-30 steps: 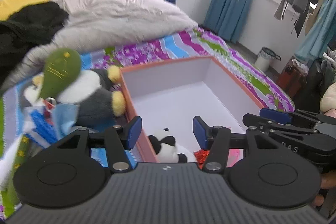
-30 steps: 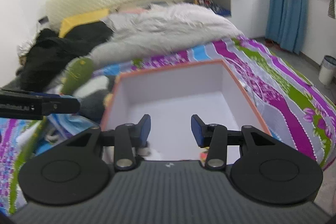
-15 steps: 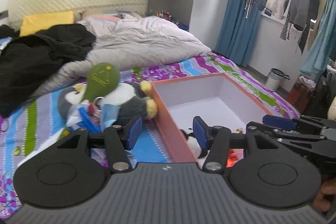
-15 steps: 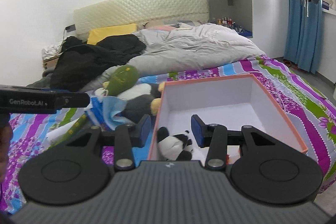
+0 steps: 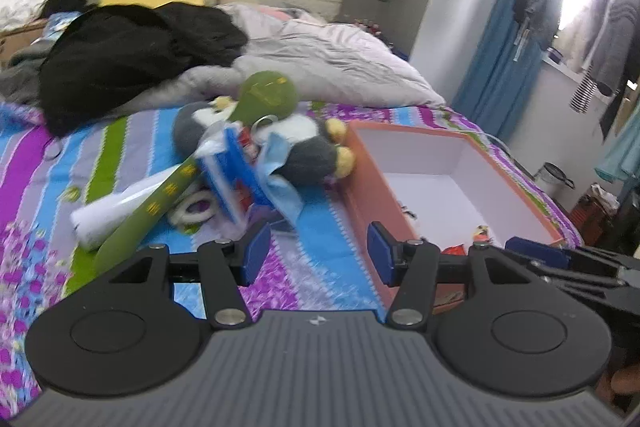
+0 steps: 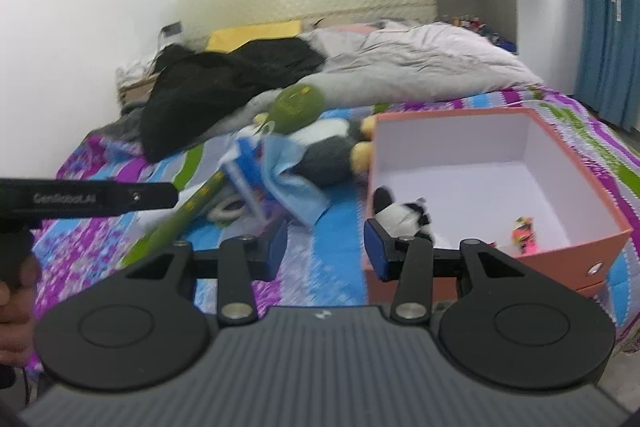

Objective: Organize soft objects
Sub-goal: 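Withdraw both open tools from the box back toward the clutter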

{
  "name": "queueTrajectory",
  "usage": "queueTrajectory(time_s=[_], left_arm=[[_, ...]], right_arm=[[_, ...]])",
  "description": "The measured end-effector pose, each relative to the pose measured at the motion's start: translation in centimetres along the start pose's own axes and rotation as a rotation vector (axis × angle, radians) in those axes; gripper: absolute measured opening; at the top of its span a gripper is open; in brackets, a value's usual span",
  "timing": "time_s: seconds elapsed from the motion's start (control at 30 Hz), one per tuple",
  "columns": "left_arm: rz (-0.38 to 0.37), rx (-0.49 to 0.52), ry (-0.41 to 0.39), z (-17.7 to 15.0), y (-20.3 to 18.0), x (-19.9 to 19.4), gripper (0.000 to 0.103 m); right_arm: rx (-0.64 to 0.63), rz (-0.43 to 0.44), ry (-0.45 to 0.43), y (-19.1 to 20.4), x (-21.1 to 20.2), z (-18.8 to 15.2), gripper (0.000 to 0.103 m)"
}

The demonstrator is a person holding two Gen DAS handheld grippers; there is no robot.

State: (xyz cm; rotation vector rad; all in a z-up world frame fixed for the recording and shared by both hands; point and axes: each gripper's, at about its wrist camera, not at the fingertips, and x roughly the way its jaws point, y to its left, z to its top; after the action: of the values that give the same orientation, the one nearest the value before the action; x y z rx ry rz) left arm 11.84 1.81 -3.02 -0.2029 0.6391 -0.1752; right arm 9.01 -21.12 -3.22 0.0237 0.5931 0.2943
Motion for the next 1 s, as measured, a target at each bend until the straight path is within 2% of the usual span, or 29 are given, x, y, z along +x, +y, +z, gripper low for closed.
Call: queueTrajectory(time_s=[0.3,0.53,0.7,0.87,1.0], left_arm=[[0.053,-0.11,0.017,-3.3,3.2,-1.2,0.06],[0.064,-0.175,0.02,-3.6,5.2,0.2,0.06],[0.058,-0.204,0.034,-3.3,6.8,4.1,0.06],[0.067,-0.217,0.051,-3.2,8.4,9.1,0.06],[0.073,-0.225,0.073,-3.4,9.5,13.2,0.06]], right_arm=[[-0.03,0.062,0.102,3.0,1.1,-2.0,0.046],[-0.097,0.109,0.142,3.2,3.2,0.5,0.046],[-0.165,0.147,0.161,3.5,7.0,3.0,0.046],[-0.178,0.203,0.191,3.9,11.6,5.0,0.045],[-0.196,0.205,0.241,4.5,15.7,6.2,0.045]])
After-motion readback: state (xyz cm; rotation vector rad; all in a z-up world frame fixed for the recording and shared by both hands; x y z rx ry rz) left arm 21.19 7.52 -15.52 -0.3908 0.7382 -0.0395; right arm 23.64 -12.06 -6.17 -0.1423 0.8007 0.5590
